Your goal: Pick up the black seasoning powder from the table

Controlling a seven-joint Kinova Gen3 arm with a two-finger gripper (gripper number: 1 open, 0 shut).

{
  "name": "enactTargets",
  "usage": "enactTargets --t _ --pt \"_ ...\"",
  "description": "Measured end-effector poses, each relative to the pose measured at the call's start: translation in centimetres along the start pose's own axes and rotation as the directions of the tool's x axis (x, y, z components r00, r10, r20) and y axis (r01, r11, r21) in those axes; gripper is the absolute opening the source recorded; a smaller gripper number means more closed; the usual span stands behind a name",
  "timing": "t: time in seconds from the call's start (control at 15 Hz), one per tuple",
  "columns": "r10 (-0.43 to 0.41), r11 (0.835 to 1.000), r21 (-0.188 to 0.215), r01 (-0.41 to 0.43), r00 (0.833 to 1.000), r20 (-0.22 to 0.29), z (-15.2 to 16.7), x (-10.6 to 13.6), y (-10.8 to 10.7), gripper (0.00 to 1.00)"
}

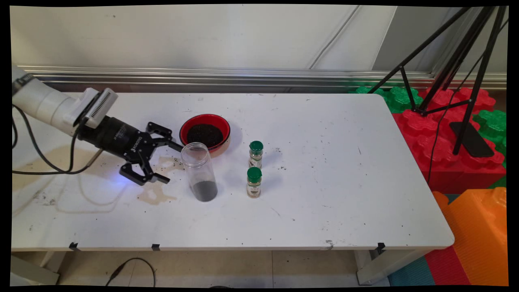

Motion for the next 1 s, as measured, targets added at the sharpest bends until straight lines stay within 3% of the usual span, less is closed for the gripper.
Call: enactTargets --t 1.0 --pt "-0.051 0.999 -0.022 0.049 0.992 -0.116 5.0 -1.2 -1.3 1.0"
